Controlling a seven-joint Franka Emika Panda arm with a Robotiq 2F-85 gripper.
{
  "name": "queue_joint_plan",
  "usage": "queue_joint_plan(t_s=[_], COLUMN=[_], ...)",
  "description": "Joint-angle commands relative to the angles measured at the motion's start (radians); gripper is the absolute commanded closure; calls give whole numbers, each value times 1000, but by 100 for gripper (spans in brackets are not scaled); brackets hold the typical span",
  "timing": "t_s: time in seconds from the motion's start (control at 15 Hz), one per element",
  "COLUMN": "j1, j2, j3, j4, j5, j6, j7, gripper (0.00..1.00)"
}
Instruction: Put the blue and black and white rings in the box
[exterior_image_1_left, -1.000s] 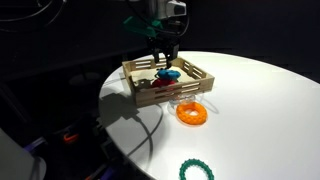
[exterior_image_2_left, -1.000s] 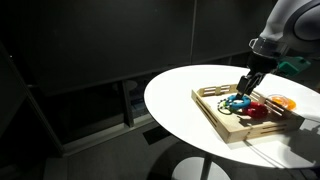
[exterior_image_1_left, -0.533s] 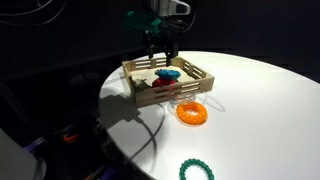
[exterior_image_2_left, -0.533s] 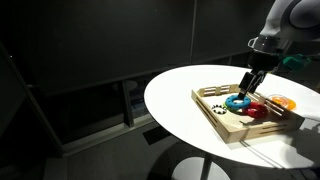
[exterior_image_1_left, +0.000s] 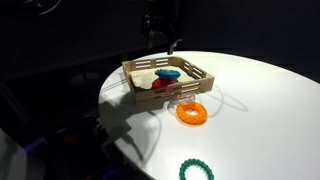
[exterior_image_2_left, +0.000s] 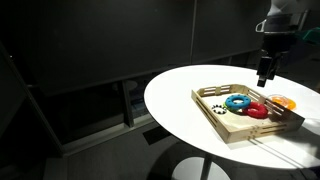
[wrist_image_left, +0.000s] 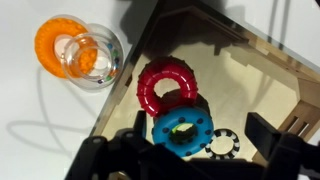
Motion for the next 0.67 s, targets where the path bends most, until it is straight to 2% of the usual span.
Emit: queue_joint_plan(t_s=[0.0,0.6], j1=[-8,-10], j2=[-65,-217], j3=[7,16], j4=[47,117], j5=[-82,-110], j6=[-145,-411], j7=[64,124], gripper=[0,0])
